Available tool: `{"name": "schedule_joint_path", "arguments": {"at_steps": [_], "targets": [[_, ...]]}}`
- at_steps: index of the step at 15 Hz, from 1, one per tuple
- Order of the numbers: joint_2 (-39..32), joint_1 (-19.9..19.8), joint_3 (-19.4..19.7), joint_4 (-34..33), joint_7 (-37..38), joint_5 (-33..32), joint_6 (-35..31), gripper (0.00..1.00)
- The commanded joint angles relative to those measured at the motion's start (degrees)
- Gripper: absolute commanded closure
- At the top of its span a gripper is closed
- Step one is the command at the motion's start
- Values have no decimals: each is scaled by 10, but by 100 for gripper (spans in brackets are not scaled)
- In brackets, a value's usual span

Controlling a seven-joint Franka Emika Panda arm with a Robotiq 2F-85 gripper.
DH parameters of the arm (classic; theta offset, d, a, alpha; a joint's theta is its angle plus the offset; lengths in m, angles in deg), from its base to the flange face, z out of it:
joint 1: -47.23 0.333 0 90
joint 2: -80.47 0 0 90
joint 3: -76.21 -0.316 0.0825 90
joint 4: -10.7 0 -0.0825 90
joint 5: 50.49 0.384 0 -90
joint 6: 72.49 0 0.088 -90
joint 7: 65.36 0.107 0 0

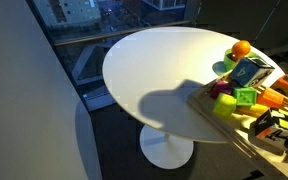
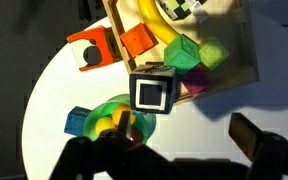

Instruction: Remove the orange from the green bowl and put it on the table

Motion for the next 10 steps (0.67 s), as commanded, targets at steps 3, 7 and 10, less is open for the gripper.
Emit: {"name": "schedule_joint_path", "arguments": {"at_steps": [3,7,10], "targets": [[-83,5,35,-67,-92,25,11,0],[-120,2,42,-96,-120,13,7,0],[-133,1,43,-108,-122,8,-9,0]]}}
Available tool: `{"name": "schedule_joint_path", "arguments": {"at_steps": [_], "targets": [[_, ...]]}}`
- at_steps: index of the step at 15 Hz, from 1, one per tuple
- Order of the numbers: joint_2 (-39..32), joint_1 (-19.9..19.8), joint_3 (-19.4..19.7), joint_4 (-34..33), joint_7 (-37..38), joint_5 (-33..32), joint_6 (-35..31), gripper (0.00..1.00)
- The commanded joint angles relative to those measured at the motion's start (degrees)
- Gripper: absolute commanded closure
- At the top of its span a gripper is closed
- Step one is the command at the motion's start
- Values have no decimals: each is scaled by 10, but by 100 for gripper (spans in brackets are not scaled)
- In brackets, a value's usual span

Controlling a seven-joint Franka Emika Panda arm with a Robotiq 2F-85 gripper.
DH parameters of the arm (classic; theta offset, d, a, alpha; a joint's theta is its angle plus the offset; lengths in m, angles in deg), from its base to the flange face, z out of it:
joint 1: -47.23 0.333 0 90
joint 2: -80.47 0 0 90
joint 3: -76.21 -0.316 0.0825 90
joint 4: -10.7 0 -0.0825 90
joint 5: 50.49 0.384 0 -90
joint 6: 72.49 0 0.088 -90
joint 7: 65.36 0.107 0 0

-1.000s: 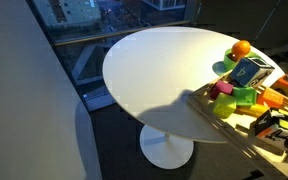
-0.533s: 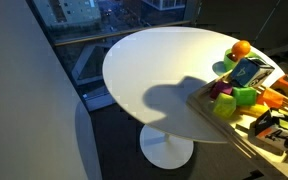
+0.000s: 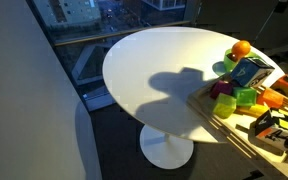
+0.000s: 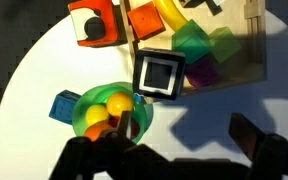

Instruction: Remove the orange from the green bowl and put it on the table

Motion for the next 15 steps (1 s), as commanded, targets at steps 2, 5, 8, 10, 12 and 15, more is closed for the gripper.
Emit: {"name": "schedule_joint_path", "arguments": {"at_steps": [2,5,8,10,12,15], "targets": [[-8,2,3,-8,-2,-1,-5,0],[-9,2,3,-5,-2,-1,-5,0],[-9,2,3,-5,-2,-1,-5,0],[-9,2,3,-5,-2,-1,-5,0],[-18,0,5,-15,3,-1,-17,0],[-31,-5,13,-32,-3,0,-37,0]]}}
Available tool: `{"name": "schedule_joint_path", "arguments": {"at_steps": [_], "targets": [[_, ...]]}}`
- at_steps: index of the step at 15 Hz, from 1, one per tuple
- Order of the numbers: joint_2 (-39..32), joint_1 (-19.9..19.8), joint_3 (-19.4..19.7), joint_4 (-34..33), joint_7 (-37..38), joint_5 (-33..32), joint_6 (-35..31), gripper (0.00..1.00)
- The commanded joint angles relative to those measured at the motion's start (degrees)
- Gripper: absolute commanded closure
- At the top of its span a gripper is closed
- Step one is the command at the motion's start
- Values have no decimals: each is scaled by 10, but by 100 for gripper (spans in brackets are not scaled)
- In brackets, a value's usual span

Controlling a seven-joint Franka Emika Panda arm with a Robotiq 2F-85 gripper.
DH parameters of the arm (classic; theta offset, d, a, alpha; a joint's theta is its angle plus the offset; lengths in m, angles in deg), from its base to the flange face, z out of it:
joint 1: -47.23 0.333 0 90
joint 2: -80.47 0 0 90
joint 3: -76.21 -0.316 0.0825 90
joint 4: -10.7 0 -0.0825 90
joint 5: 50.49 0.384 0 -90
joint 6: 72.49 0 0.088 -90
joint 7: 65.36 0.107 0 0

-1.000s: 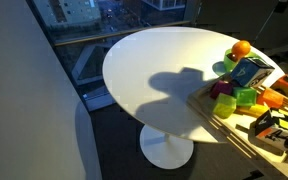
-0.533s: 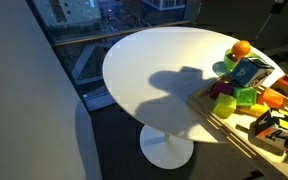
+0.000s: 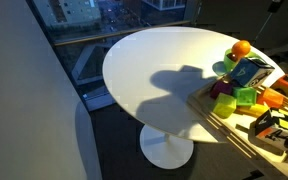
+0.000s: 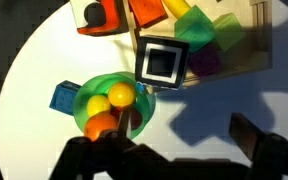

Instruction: Remove the orange from the green bowl and put it on the table

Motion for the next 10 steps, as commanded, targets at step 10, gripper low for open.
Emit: {"name": "schedule_joint_path", "arguments": {"at_steps": [10], "targets": [[-120,-14,30,-120,20,-12,-64,0]]}}
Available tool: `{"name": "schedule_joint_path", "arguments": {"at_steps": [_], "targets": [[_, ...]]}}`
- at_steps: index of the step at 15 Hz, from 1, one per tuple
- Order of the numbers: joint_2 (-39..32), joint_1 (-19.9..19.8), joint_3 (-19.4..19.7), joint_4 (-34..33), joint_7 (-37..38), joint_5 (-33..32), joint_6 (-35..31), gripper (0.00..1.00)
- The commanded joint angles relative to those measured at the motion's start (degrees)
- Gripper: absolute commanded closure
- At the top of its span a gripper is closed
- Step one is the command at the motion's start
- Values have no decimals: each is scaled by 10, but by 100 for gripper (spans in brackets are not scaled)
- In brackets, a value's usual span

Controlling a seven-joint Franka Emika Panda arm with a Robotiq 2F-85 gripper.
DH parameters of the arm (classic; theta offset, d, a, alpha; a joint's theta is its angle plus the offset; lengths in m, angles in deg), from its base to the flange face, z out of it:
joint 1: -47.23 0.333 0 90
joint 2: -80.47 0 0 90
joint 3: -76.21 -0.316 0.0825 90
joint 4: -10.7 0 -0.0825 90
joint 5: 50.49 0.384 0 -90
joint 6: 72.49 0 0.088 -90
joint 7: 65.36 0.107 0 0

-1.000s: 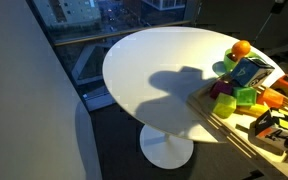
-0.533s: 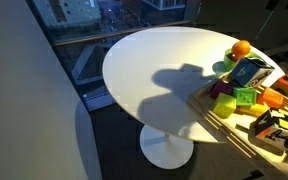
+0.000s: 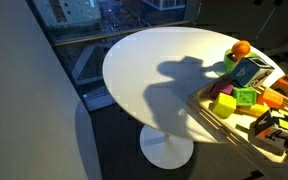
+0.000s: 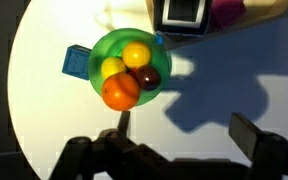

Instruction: Remove the orange from the green bowl and put it on the table

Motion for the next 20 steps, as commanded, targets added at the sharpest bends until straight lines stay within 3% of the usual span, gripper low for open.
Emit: {"name": "schedule_joint_path", "arguments": {"at_steps": [1,9,20], "targets": [[-61,-5,3,-58,24,-15,-16,0],[-162,-1,19,-122,64,-50,-39,0],[-191,-3,32,-111,58,-76,-34,0]]}}
